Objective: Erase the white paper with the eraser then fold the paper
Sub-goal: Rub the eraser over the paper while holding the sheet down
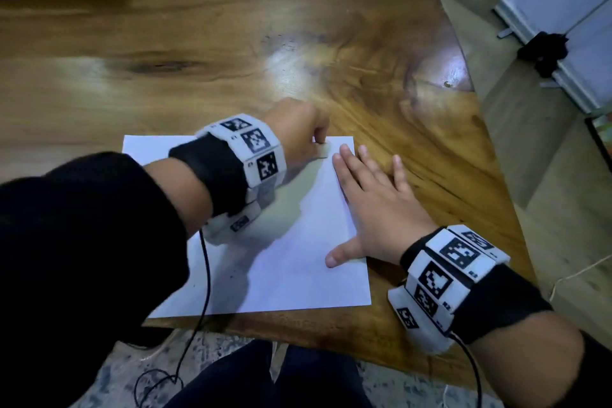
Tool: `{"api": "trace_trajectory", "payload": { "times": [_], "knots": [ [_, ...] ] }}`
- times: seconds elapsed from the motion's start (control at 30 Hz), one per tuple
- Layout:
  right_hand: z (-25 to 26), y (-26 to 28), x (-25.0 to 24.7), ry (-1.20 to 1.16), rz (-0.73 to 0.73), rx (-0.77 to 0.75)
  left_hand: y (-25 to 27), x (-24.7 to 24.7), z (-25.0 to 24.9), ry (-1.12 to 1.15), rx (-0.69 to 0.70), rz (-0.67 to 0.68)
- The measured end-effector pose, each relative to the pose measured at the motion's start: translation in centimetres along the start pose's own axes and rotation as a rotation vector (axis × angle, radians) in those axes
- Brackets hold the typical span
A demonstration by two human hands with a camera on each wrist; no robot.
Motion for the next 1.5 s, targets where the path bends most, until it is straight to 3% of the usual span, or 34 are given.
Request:
{"api": "trace_trajectory", "payload": {
  "times": [0.1,0.27,0.43,0.5,0.73,0.8,0.9,0.97,1.07,1.23,1.3,1.43,1.5],
  "knots": [
    [-0.1,-0.1,0.0,-0.009,0.005,0.003,1.4,1.7,0.1,0.031,0.065,0.055],
    [-0.1,-0.2,0.1,-0.027,0.012,0.001,5.0,4.5,0.4,-0.015,0.161,0.361],
    [-0.1,-0.4,0.2,0.012,0.033,0.024,0.0,1.1,-0.2,-0.065,0.101,0.162],
    [-0.1,-0.5,0.2,0.019,0.047,0.03,-0.2,1.3,-0.3,-0.085,0.091,0.149],
    [-0.3,-0.6,0.3,-0.021,0.047,0.021,7.3,5.5,0.3,-0.06,0.257,0.402],
    [-0.2,-0.6,0.4,-0.022,0.045,0.015,5.7,4.3,0.2,-0.066,0.239,0.356],
    [-0.2,-0.5,0.4,-0.015,0.048,0.021,1.4,1.7,0.6,-0.107,0.147,0.143],
    [-0.2,-0.5,0.4,-0.01,0.052,0.024,0.0,1.2,0.4,-0.122,0.108,0.084],
    [-0.3,-0.6,0.4,-0.006,0.049,0.022,1.8,2.2,0.2,-0.07,0.15,0.095],
    [-0.3,-0.6,0.4,-0.033,0.046,0.011,6.8,4.9,-0.1,-0.045,0.287,0.378],
    [-0.3,-0.6,0.4,-0.033,0.045,0.009,5.5,4.1,-0.1,-0.059,0.278,0.34],
    [-0.3,-0.6,0.4,-0.022,0.045,0.017,1.6,1.7,0.4,-0.076,0.206,0.1],
    [-0.2,-0.6,0.4,-0.023,0.044,0.016,2.9,2.3,0.3,-0.061,0.242,0.102]
  ]
}}
Point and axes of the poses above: each hand's wrist, its own y-axis away from the middle knuckle, its own x-axis out of the palm, z = x × y, the point moved 6 cm from there along -y, towards the middle knuckle, and after that the axes turned 7 degrees about z, right-handed, at the moved point
